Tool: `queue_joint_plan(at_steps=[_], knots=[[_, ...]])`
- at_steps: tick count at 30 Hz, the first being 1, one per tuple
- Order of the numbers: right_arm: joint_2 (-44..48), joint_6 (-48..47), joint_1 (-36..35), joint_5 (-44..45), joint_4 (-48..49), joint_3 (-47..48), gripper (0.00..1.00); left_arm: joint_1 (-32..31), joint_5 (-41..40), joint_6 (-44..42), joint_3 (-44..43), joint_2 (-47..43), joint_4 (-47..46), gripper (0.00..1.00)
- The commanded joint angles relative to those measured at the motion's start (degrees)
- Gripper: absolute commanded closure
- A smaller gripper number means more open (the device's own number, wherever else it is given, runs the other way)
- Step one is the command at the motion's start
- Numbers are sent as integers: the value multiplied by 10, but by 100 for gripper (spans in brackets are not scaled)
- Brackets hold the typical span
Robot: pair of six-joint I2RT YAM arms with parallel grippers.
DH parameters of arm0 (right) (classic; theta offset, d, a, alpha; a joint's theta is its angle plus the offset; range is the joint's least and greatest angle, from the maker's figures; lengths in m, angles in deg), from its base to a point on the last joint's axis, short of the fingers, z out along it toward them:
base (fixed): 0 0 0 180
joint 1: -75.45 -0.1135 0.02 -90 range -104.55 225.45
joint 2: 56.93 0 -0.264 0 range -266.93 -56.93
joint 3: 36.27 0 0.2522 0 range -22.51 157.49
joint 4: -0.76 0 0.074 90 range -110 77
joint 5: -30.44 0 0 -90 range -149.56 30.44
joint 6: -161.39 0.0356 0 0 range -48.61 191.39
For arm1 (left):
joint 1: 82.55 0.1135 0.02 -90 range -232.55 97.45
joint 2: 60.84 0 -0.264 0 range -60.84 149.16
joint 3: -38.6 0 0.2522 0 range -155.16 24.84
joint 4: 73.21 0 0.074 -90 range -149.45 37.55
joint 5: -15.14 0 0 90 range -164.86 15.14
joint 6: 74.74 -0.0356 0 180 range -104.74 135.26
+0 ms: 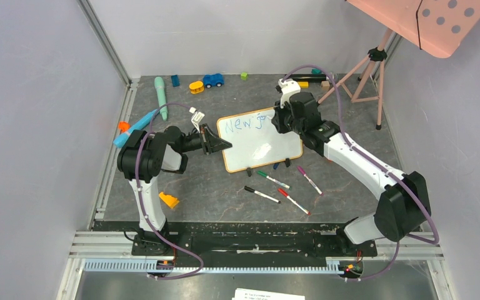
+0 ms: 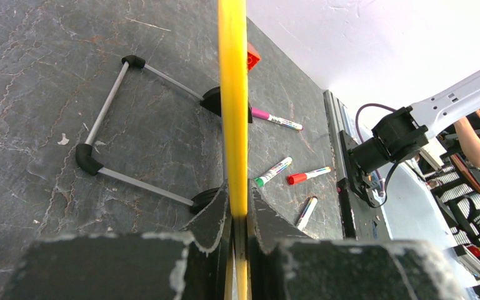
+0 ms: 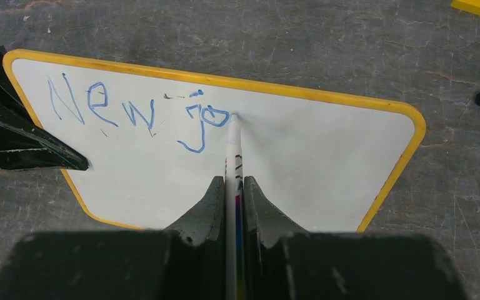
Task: Write a sentence on the whiteboard
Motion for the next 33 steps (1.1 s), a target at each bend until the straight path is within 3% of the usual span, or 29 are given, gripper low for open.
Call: queue_joint_plan(at_steps=[1, 33], knots=[[-6, 4, 1, -5, 10, 16, 100, -2, 16, -33, -11, -5, -47, 98], [10, 22, 4, 18, -4, -24, 100, -2, 16, -32, -13, -3, -47, 98]])
